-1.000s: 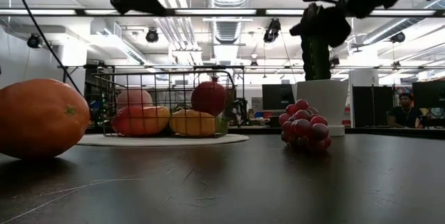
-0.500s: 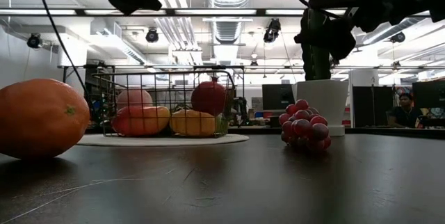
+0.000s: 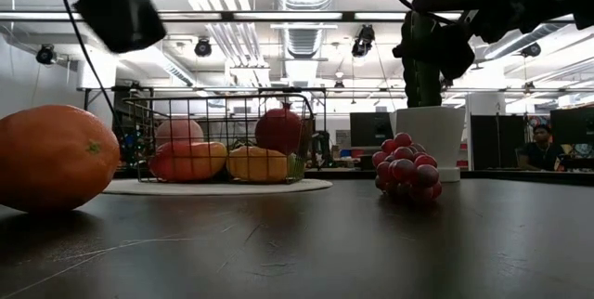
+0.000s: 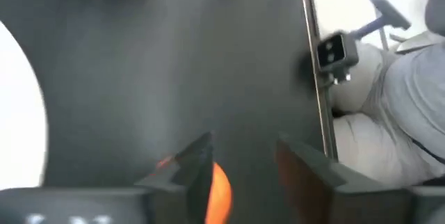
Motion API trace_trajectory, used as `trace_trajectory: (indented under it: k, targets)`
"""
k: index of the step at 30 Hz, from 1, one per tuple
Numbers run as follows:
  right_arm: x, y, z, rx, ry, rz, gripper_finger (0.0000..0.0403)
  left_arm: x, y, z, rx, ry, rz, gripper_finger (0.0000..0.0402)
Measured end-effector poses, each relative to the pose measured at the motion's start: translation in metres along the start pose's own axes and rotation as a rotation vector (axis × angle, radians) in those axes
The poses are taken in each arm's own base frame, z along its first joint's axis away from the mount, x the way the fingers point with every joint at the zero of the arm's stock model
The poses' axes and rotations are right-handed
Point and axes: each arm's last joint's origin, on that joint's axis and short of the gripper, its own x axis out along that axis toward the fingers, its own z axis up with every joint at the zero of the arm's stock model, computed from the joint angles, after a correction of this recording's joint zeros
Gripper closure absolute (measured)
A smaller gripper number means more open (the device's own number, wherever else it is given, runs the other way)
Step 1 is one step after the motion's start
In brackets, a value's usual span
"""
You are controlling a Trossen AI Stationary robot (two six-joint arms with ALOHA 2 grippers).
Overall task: Build produce basket
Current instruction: Put the orange in the gold wire basket
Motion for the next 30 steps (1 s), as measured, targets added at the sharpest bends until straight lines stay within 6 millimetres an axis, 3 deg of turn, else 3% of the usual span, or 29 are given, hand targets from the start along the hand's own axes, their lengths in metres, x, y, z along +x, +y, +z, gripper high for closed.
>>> trace_trajectory:
  k: [5, 9, 16, 30]
  targets:
    - [0.000, 0.000, 0.000, -0.008, 0.000, 0.000, 0.0074, 0.014, -0.007, -0.007, 0.000, 0.071, 0.016, 0.0180]
    - [0.000, 0.000, 0.000, -0.012, 0.000, 0.000, 0.0074, 0.021, -0.019, -0.007, 0.107, 0.082, 0.032, 0.0142]
    - [0.000, 0.000, 0.000, -0.016, 0.000, 0.000, 0.0074, 0.022, -0.027, -0.014, 0.195, 0.294, 0.246, 0.0137]
    - [0.000, 0.000, 0.000, -0.016, 0.000, -0.001, 0.0074, 0.035, -0.032, -0.019, 0.217, 0.348, 0.263, 0.0137]
